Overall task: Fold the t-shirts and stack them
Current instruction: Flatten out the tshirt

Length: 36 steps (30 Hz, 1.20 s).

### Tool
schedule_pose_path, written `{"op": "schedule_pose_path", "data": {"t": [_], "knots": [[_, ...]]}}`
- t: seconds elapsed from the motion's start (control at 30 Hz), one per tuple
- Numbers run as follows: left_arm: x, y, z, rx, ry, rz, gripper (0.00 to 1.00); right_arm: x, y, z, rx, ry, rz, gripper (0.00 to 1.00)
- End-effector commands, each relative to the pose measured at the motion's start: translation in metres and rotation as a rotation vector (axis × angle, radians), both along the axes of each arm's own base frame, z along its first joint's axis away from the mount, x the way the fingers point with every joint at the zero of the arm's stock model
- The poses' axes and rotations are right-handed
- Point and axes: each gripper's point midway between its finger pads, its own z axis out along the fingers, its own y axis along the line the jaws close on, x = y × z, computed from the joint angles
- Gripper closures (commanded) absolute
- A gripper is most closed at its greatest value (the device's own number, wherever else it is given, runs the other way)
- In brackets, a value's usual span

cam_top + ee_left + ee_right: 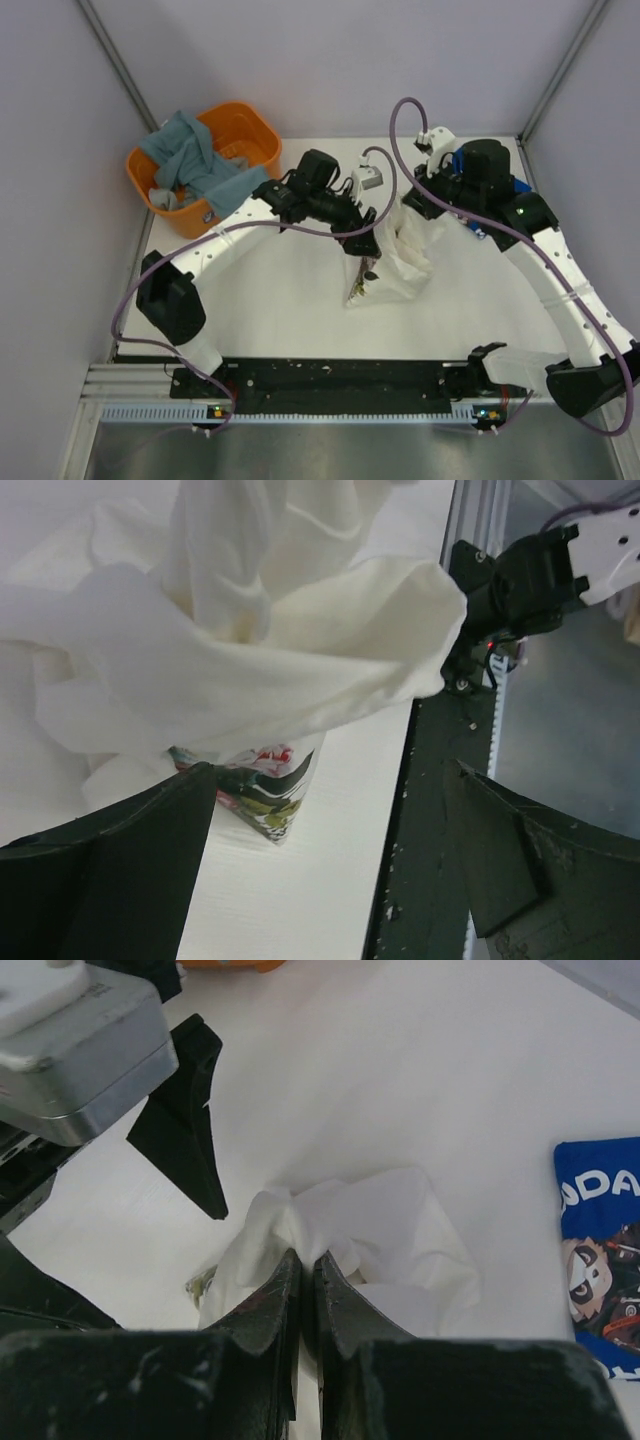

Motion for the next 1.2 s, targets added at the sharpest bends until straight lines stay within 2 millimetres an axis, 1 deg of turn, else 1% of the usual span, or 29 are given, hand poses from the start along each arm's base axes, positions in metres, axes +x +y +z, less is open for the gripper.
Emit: {"op": "schedule_pose_path", "data": {"t": [0.0,0.07,0.2,0.23,0.27,0.33,0.37,0.4,0.47,0.5,0.57,0.6,0.63,0.67,0.7,0.77,0.83,0.9,0.97,1.07,1.13,1.17], "knots": [[0.002,-0.033,0.021,-0.084,0.224,0.090,0.01,0.021,0.003,0.021,0.085,-0.044,-0.065,1.00],[0.007,-0.040,0.011,-0.069,0.270,0.131,0.01,0.022,0.006,0.020,0.095,-0.039,-0.058,1.00],[0.017,-0.045,-0.021,0.005,0.342,0.188,0.01,0.020,0.009,0.023,0.110,-0.046,-0.041,1.00],[0.019,-0.046,-0.027,0.016,0.351,0.191,0.07,0.019,0.009,0.024,0.114,-0.047,-0.034,1.00],[0.020,-0.047,-0.031,0.024,0.357,0.189,0.19,0.019,0.009,0.023,0.113,-0.047,-0.032,1.00],[0.022,-0.047,-0.037,0.033,0.364,0.186,0.56,0.018,0.007,0.022,0.107,-0.048,-0.045,1.00],[0.021,-0.044,-0.036,0.031,0.367,0.175,0.76,0.018,0.003,0.021,0.104,-0.051,-0.060,1.00],[0.023,-0.039,-0.036,0.035,0.356,0.173,1.00,0.019,-0.002,0.021,0.100,-0.056,-0.079,1.00],[0.033,-0.019,-0.033,0.052,0.308,0.194,1.00,0.019,-0.016,0.025,0.115,-0.068,-0.104,1.00],[0.040,-0.004,-0.034,0.068,0.274,0.216,1.00,0.018,-0.026,0.029,0.149,-0.060,-0.137,1.00],[0.061,0.031,-0.020,0.059,0.175,0.274,1.00,0.018,-0.048,0.036,0.173,-0.075,-0.199,1.00],[0.075,0.052,-0.014,0.065,0.127,0.324,1.00,0.017,-0.058,0.040,0.176,-0.092,-0.226,1.00],[0.093,0.077,-0.005,0.068,0.054,0.373,1.00,0.015,-0.067,0.045,0.174,-0.114,-0.247,1.00],[0.103,0.094,0.004,0.086,-0.035,0.384,1.00,0.014,-0.076,0.049,0.167,-0.133,-0.273,1.00],[0.111,0.111,0.018,0.110,-0.126,0.411,1.00,0.012,-0.080,0.054,0.162,-0.152,-0.286,1.00],[0.119,0.136,0.040,0.178,-0.323,0.417,1.00,0.009,-0.088,0.061,0.145,-0.175,-0.315,1.00],[0.125,0.157,0.061,0.227,-0.466,0.465,1.00,0.008,-0.096,0.067,0.109,-0.199,-0.340,1.00],[0.129,0.176,0.086,0.251,-0.596,0.506,1.00,0.005,-0.100,0.072,0.085,-0.217,-0.349,1.00],[0.135,0.196,0.112,0.273,-0.676,0.567,1.00,-0.002,-0.106,0.080,0.065,-0.246,-0.359,1.00],[0.144,0.226,0.147,0.299,-0.754,0.654,1.00,-0.016,-0.113,0.097,0.055,-0.309,-0.373,1.00],[0.145,0.241,0.174,0.300,-0.818,0.697,1.00,-0.024,-0.118,0.106,0.050,-0.342,-0.389,1.00],[0.144,0.247,0.181,0.312,-0.835,0.706,1.00,-0.027,-0.121,0.109,0.045,-0.355,-0.404,1.00]]}}
